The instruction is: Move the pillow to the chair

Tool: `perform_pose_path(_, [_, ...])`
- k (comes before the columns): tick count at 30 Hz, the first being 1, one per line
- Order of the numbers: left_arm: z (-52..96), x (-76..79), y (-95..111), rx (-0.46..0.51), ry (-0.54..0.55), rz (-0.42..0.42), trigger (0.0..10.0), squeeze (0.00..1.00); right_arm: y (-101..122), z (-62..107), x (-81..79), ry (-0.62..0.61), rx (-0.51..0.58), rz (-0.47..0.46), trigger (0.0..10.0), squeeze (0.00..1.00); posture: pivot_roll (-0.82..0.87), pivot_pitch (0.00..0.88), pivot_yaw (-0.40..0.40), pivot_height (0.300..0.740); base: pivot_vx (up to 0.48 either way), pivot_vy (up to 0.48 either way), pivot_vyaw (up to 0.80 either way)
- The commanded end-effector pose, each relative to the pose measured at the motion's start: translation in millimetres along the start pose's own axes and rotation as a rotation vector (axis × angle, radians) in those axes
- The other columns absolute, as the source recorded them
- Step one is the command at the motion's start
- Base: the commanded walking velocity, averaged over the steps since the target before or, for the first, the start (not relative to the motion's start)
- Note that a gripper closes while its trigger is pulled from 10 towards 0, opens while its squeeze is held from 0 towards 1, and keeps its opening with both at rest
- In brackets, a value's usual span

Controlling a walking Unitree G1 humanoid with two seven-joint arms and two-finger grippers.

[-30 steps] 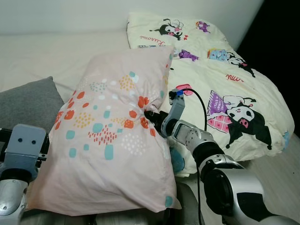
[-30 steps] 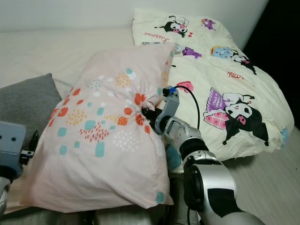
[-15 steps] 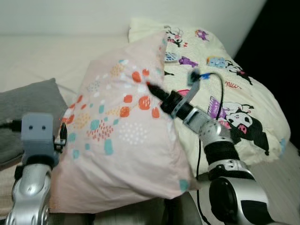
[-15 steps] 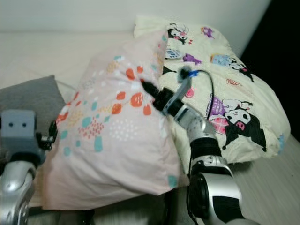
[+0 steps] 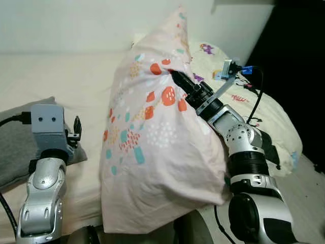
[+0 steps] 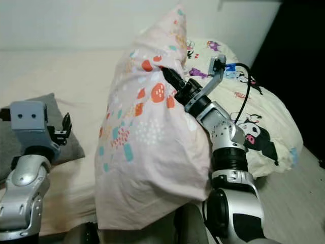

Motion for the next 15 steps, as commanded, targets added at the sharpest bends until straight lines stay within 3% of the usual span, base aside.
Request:
perform_pose_path(1, [-1.2,4.1,-1,0.006,-0.008,0.023,10.0,0.0,23,-3.8,-9.5,0.052,0.107,0.021,0.0,0.0,-0.06,0.0,-0.106,0.554,0.0,0.0,0.0])
perform_pose_path(6, [-2.7,6.3,-2,0.003,-0.011,0.027,10.0,0.0,18,-7.4,-15.1,0.065,0.111,0.001,0.0,0.0,-0.05,0.0,-0.103,0.563,0.0,0.0,0.0])
perform_pose_path(12, [-4.6,8.9,-4,-0.014,-0.021,0.017,10.0,0.0,5,-10.1,-26.5,0.092,0.097,-0.031,0.0,0.0,-0.05,0.0,-0.098,0.582,-0.429,0.0,0.0])
perform_pose_path(15, [-4.3,8.7,-3,-0.007,-0.017,0.027,10.0,0.0,1,-8.7,-29.3,0.093,0.09,-0.044,0.0,0.0,-0.05,0.0,-0.096,0.596,0.0,0.0,0.0])
Point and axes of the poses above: a point about 5 cm out from each wrist's last joint towards the gripper, its own z axis pointing back from the gripper into the wrist, its own y axis along the axis of the wrist's last joint, x = y × z, the point moved 2 cm from there along -z, pointing out of the wrist towards the gripper, and after that the axes turned 12 degrees about z, right-handed, at the moved point
